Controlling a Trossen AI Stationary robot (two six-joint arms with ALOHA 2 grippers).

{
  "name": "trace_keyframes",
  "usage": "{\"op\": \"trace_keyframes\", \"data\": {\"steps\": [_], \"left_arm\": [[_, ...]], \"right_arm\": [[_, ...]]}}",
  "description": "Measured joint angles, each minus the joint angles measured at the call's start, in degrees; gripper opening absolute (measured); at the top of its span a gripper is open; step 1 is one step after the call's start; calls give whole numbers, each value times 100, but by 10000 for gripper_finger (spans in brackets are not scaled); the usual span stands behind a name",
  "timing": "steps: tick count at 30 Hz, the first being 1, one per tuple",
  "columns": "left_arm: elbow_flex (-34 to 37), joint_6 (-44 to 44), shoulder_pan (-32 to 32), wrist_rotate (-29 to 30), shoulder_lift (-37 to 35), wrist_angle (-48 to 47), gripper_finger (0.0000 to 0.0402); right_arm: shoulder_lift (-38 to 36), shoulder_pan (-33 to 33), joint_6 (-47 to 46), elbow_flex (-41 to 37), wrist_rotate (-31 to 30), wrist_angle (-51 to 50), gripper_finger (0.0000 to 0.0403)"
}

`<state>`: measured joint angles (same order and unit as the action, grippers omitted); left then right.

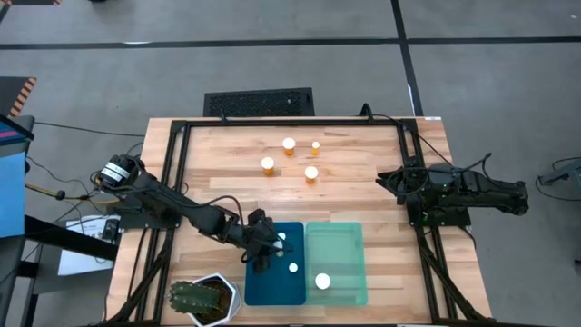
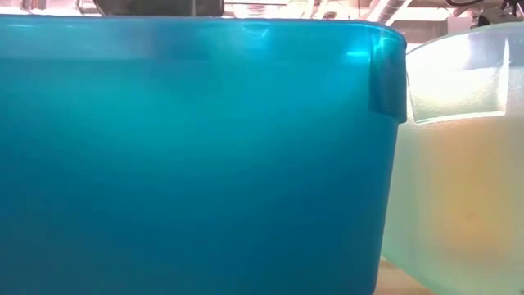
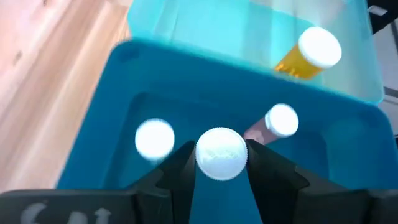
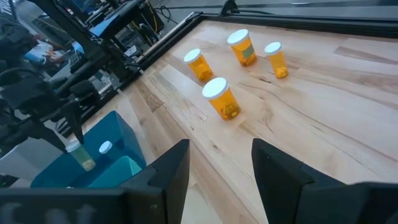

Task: Pick and place medicine bottles into bin by pill shape (circle, oval)
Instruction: Put the small yellow pill bottle into the blue bin

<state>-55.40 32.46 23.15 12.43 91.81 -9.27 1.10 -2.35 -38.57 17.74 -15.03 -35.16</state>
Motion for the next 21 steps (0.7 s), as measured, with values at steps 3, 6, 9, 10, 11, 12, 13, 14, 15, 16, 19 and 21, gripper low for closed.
{"op": "trace_keyframes", "data": {"steps": [3, 6, 9, 10, 11, 12, 13, 14, 15, 16, 19, 21], "left_arm": [[-100, -281, -72, -10, 6, -64, 128], [-367, -573, -111, -81, 9, -51, 128], [-699, -762, -108, -54, 70, -442, 128], [-847, -795, -106, -58, 121, -690, 128], [-986, -801, -98, -74, 162, -942, 128], [-1153, -787, -74, -115, 232, -1177, 128], [-1360, -756, -50, -140, 313, -1349, 128], [-1561, -738, 4, -121, 385, -1566, 128], [-1789, -733, 64, -74, 474, -1834, 128], [-2015, -742, 155, 37, 582, -2025, 128], [-2542, -841, 377, 523, 956, -2543, 128], [-2671, -784, 468, 581, 1149, -2571, 128]], "right_arm": [[1, 0, 0, 0, 0, 1, 181], [1, 0, 0, 0, -1, 0, 180], [0, 0, 0, 0, -2, 2, 183], [0, 0, 0, 0, 0, 0, 183], [2, 0, 0, 0, -1, 0, 184], [0, 0, -1, 0, 0, 0, 185], [1, 0, -1, 0, 1, -1, 185], [2, 0, 0, 0, 2, -2, 185], [0, 0, 0, 0, 2, -2, 185], [1, 1, -2, 0, 2, -5, 184], [0, 0, 0, 0, 4, 0, 181], [0, 0, 0, 0, 4, -13, 181]]}}
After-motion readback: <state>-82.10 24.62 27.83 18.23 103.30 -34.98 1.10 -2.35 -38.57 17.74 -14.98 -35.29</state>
